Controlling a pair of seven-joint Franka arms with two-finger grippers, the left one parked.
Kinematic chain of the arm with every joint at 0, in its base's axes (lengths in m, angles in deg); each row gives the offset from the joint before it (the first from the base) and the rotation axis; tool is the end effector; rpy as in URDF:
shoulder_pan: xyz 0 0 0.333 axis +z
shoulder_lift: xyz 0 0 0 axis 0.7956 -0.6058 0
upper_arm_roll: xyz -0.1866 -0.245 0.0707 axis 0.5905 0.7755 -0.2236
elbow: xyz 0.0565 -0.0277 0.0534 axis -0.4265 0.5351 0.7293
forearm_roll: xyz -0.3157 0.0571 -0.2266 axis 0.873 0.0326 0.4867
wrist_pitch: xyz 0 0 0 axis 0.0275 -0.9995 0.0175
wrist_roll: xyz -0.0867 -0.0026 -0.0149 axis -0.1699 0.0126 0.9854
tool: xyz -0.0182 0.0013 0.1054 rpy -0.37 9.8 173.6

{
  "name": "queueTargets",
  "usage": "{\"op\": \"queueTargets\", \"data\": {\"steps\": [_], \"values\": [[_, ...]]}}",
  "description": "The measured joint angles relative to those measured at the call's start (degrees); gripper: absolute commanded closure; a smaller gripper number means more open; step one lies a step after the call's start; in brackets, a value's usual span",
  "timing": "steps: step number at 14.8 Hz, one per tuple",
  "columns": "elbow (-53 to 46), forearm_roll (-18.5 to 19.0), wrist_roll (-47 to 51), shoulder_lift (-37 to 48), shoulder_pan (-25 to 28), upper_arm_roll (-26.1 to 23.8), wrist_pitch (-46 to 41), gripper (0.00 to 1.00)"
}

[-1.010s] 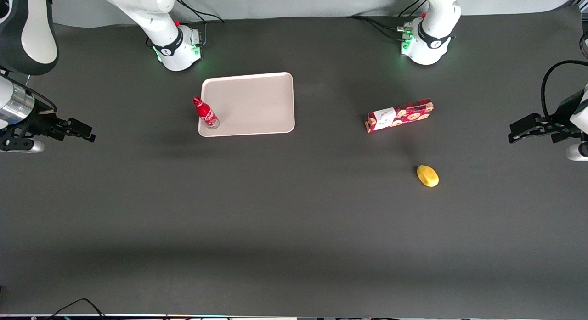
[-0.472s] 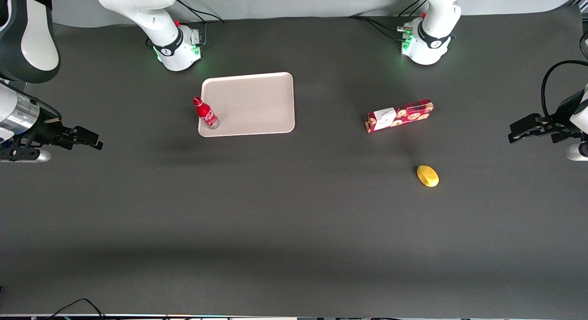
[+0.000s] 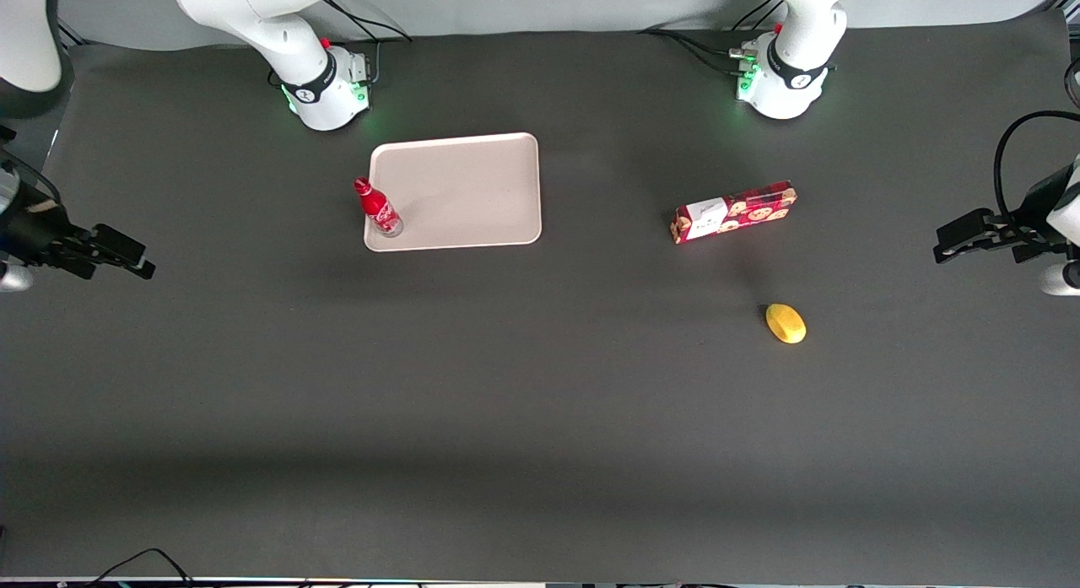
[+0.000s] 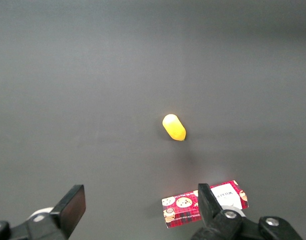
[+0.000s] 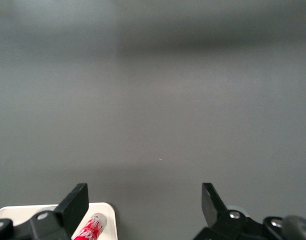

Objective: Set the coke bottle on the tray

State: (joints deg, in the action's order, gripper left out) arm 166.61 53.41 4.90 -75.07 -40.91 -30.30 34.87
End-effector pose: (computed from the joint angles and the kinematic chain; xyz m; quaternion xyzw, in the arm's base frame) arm 0.5590 -0.0584 0.5659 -0.9974 0.0365 -0.0487 0.0384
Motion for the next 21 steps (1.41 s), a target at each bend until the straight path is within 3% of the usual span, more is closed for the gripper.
{"op": "queueTargets", "data": {"steps": [2, 6, 21], "values": [[-3.9, 0.4, 0.0, -1.0, -1.3, -2.2, -3.1, 0.00], [-5.6, 4.9, 2.0, -5.0, -7.1, -12.9, -3.3, 0.00], [-3.7, 4.6, 2.7, -3.9, -10.2, -13.4, -4.5, 0.00]]}}
